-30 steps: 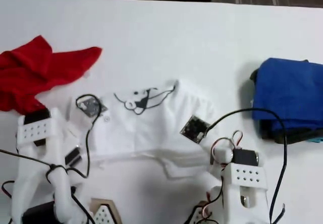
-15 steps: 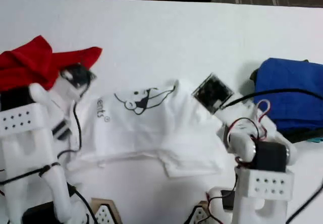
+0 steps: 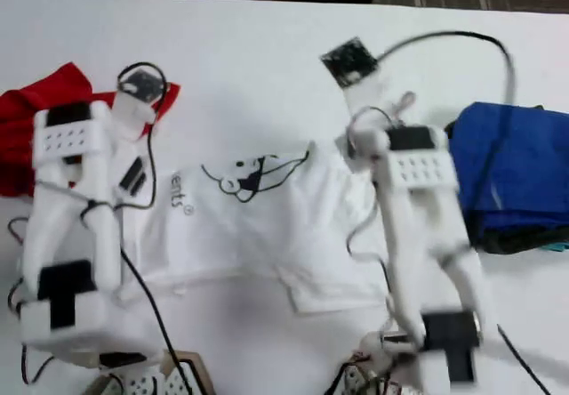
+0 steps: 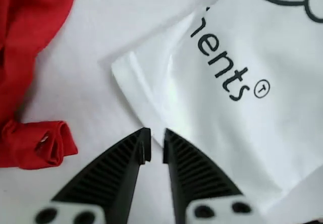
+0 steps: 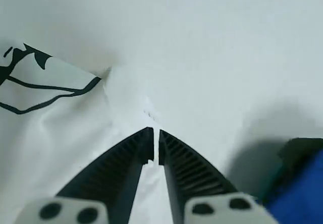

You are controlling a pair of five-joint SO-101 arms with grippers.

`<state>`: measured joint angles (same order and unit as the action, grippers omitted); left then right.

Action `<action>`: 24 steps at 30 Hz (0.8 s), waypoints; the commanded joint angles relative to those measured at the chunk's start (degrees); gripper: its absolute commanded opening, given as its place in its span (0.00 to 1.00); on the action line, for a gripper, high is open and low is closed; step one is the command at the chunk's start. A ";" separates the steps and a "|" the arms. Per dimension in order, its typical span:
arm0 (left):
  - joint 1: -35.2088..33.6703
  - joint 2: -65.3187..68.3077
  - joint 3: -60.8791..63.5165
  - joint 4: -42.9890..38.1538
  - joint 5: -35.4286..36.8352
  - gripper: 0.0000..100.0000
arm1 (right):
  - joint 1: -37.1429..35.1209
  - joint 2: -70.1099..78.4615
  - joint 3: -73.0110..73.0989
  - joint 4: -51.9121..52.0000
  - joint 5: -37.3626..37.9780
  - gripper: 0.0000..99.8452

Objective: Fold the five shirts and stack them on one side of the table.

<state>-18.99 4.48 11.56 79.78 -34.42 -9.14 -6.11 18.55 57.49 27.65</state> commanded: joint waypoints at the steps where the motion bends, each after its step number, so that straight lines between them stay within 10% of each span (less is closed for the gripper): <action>1: 1.76 3.87 -4.79 -0.97 2.64 0.03 | -2.51 10.77 -9.76 1.98 -2.20 0.02; 24: -2.99 18.46 -2.59 -12.22 3.96 0.03 | 4.97 33.71 -21.45 1.45 -3.69 0.02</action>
<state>-18.90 20.48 11.30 69.05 -30.37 -7.91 27.74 -0.88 59.52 23.87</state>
